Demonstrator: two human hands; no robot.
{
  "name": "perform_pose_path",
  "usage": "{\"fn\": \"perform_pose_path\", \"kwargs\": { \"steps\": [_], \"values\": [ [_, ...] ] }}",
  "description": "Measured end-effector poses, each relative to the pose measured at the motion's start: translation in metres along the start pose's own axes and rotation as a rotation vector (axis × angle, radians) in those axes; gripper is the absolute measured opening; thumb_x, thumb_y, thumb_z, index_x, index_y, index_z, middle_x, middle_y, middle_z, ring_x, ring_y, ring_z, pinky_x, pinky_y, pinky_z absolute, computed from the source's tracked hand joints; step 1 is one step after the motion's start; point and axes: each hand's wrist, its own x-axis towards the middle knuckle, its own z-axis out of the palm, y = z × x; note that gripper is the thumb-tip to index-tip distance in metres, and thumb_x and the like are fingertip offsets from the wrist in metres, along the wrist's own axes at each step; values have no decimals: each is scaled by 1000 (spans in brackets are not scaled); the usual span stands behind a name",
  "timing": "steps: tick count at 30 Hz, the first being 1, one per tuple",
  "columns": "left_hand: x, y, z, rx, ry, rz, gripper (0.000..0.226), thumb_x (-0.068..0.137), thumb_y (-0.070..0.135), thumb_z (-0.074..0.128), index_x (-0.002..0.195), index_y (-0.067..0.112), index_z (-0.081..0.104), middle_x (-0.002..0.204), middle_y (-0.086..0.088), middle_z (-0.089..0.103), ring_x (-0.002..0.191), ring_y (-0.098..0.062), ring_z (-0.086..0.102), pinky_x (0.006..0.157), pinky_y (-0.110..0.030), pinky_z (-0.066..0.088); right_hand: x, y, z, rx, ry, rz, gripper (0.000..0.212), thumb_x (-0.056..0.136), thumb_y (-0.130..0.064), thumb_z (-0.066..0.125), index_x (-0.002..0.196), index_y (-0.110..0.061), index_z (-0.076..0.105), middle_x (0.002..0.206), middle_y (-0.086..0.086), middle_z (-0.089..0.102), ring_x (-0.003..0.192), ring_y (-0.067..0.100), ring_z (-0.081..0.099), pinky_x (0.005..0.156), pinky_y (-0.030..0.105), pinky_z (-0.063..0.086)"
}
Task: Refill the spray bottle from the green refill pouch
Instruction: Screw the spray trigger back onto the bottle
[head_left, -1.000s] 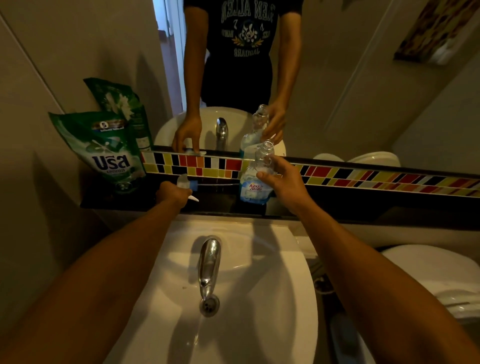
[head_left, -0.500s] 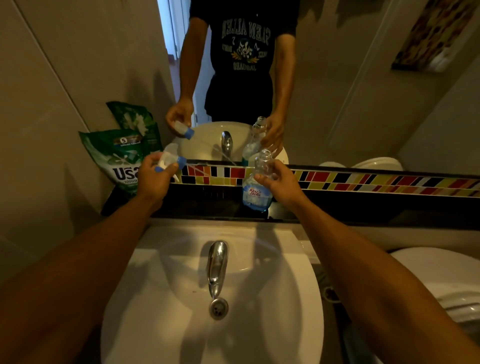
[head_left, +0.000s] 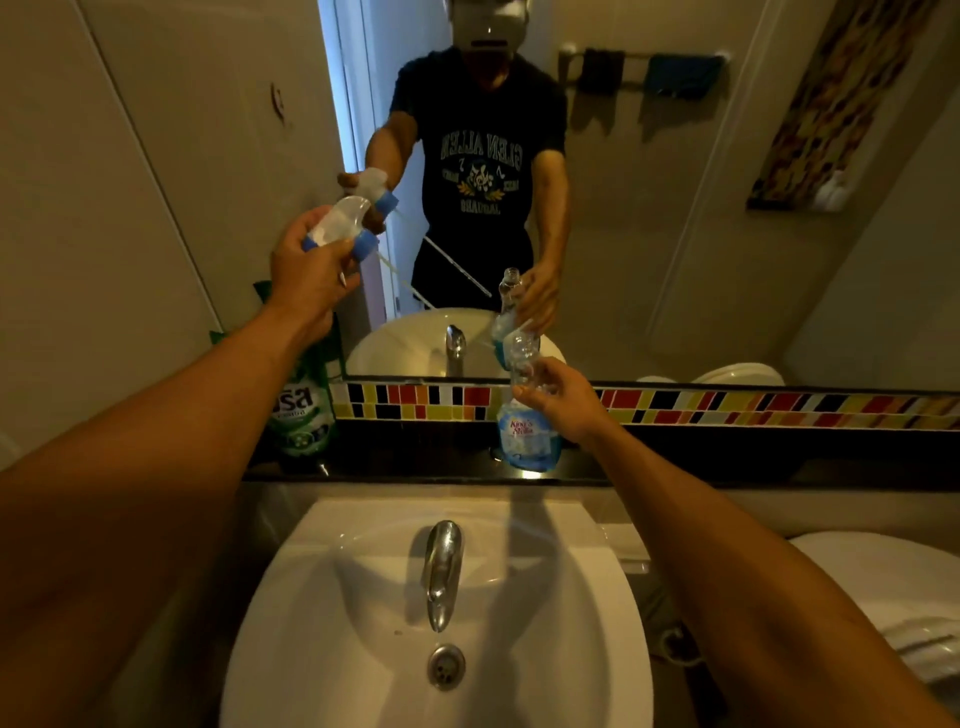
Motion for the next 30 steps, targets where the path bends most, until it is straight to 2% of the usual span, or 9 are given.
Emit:
{"fn": "perform_pose_path", "kwargs": {
  "steps": [3, 7, 12, 15, 18, 22, 24, 28, 30],
  "values": [
    [-1, 27, 7, 38, -66, 51, 32, 89, 20, 71, 115, 36, 61, 114, -1, 65, 106, -28, 68, 89, -43, 57, -8, -5, -4, -62, -20, -4, 39, 93, -31, 75, 127, -19, 61, 118, 1, 69, 107, 19, 68, 80, 32, 60],
    [-5, 50, 19, 38, -175, 66, 39, 93, 10, 62, 126, 29, 57, 125, -1, 56, 113, -28, 65, 95, -47, 56, -17, -14, -6, -160, -39, -25, 28, 94, -32, 74, 117, -24, 60, 109, -6, 66, 104, 15, 66, 85, 37, 61],
    [-10, 63, 30, 63, -255, 83, 47, 96, 6, 57, 139, 23, 50, 133, -5, 50, 111, -26, 65, 79, -30, 59, -24, -25, -9, -237, -42, -59, 19, 94, -33, 73, 102, -34, 56, 111, -4, 64, 98, 13, 64, 78, 33, 58],
    [-11, 68, 33, 74, -290, 94, 47, 97, 6, 57, 140, 22, 49, 140, -8, 47, 113, -28, 64, 82, -32, 59, -28, -30, -10, -263, -37, -63, 20, 94, -33, 73, 95, -34, 53, 112, 0, 64, 99, 17, 64, 81, 39, 61],
    [-11, 70, 33, 110, -320, 110, 48, 96, 6, 58, 140, 21, 49, 137, -6, 49, 108, -24, 66, 81, -31, 58, -32, -34, -11, -279, -31, -78, 24, 95, -31, 73, 88, -36, 51, 113, 4, 65, 98, 18, 63, 80, 38, 59],
    [-10, 71, 35, 146, -379, 89, 49, 95, 7, 58, 140, 23, 50, 134, -5, 52, 109, -26, 67, 80, -33, 57, -34, -35, -12, -289, -39, -74, 17, 94, -32, 73, 101, -28, 58, 110, 0, 64, 97, 14, 63, 76, 30, 56],
    [-13, 69, 39, 178, -409, 77, 47, 96, 8, 59, 139, 26, 51, 133, -5, 53, 109, -26, 67, 85, -34, 59, -32, -36, -10, -310, -43, -85, 24, 94, -34, 74, 109, -24, 59, 108, -3, 63, 98, 15, 63, 75, 27, 54],
    [-22, 57, 54, 224, -459, 53, 46, 90, 10, 66, 130, 31, 60, 134, -11, 53, 114, -34, 64, 87, -40, 59, -30, -46, -6, -311, -62, -109, 22, 92, -36, 75, 105, -28, 58, 112, 0, 65, 103, 20, 65, 84, 38, 60],
    [-27, 47, 58, 261, -464, 47, 45, 87, 10, 68, 126, 32, 62, 131, -11, 55, 112, -35, 64, 86, -41, 59, -30, -54, -4, -293, -78, -118, 19, 92, -36, 75, 98, -35, 57, 115, 0, 65, 104, 20, 66, 82, 37, 61]
  ]
}}
